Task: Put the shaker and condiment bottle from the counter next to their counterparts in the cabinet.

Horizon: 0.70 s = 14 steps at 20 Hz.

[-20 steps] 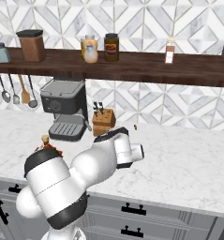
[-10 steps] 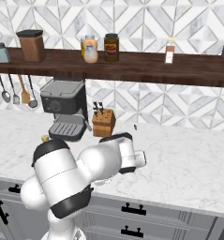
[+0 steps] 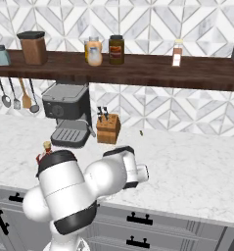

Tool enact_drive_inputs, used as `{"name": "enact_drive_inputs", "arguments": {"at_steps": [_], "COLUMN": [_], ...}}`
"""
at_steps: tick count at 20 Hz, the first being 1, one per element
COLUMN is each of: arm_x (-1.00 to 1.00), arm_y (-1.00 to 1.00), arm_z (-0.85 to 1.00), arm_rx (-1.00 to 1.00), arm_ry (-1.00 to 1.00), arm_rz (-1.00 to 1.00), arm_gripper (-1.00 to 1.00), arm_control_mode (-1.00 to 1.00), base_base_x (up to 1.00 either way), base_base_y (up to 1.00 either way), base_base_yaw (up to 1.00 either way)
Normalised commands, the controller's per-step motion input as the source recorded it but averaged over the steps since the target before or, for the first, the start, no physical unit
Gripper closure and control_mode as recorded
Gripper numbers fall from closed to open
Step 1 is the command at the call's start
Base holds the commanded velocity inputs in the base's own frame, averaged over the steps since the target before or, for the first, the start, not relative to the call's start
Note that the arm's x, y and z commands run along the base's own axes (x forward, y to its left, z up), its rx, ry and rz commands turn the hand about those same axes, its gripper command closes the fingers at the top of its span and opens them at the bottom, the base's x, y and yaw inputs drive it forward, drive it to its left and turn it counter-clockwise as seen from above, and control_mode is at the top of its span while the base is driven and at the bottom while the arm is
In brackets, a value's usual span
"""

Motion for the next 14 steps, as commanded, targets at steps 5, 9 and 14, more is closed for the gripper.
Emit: {"name": "enact_drive_inputs", "arguments": {"at_steps": [5, 9, 14], "arm_x": [-0.06, -0.05, -0.20], "arm_y": [0.21, 0.45, 0.50], "arm_z": [0.27, 0.96, 0.99], "arm_rx": [-0.04, -0.16, -0.26], "arm_ry": [0.00, 0.00, -0.01], "arm_rz": [0.00, 0.00, -0.04], "arm_gripper": [1.00, 1.00, 1.00], "arm_control_mode": [-1.00, -1.00, -1.00], "base_base_x": [0.00, 0.00, 0.00], "base_base_y": [0.00, 0.00, 0.00], "base_base_yaw": [0.00, 0.00, 0.00]}}
